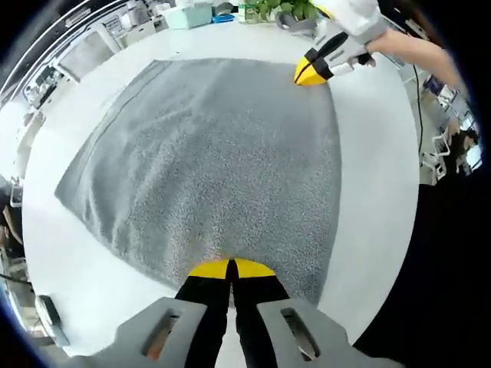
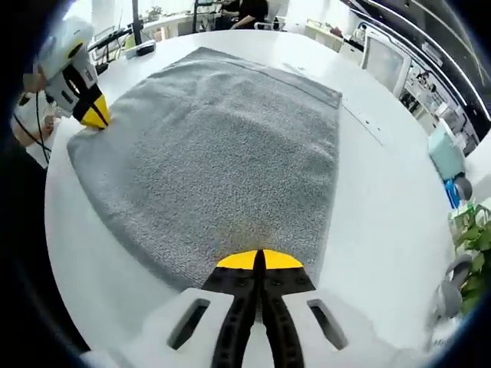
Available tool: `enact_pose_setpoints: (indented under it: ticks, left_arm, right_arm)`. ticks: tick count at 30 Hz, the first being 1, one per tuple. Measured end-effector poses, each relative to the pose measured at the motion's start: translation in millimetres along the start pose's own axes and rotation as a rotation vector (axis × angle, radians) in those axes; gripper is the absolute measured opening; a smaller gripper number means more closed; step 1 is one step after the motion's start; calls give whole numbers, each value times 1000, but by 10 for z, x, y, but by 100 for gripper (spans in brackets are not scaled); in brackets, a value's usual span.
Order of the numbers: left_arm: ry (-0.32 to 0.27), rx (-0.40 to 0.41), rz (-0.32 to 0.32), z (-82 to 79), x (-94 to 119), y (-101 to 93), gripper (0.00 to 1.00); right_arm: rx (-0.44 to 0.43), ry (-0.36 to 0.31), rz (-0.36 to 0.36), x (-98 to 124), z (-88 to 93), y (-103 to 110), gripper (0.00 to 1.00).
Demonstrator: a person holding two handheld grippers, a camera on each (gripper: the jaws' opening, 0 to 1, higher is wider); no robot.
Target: Fold the towel on the table until its edges align and the towel forms a compact rectangular stack.
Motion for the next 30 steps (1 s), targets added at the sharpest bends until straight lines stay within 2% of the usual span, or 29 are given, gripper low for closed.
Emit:
enact_pose_setpoints:
  ticks: [1,2,3,8,13,30]
  left_arm:
    - [0,-2,-7,-2,-4,11,1]
    - [0,-13,-18,-3,-5,30,1]
    - [-3,-25,-33,-5,-5,53,1]
    - [-17,-7,-28,2,-6,96,1]
    - [-27,-5,-38,-4,-8,136,1]
    - [-70,64,-2,15,1,171,1]
  right_arm:
    - [-95,-19,-4,12,20,2,0]
    - [-154,-39,-3,22,32,-3,0]
    - [-174,-72,-7,28,45,9,0]
    - [-157,-129,34,68,91,86,0]
    - [-166,-132,69,83,93,151,0]
    - [-221,-157,66,226,289,352,0]
Point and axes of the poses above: the point that each gripper's makers call its tool centre point, and the gripper's own axes: x roughly backward along the fingers, y roughly to its left, z roughly out of its underside, the point moved 2 cm from there along x, roughly backward along the fingers, and after that the axes turned 1 degree about y, right-handed, at the moved point
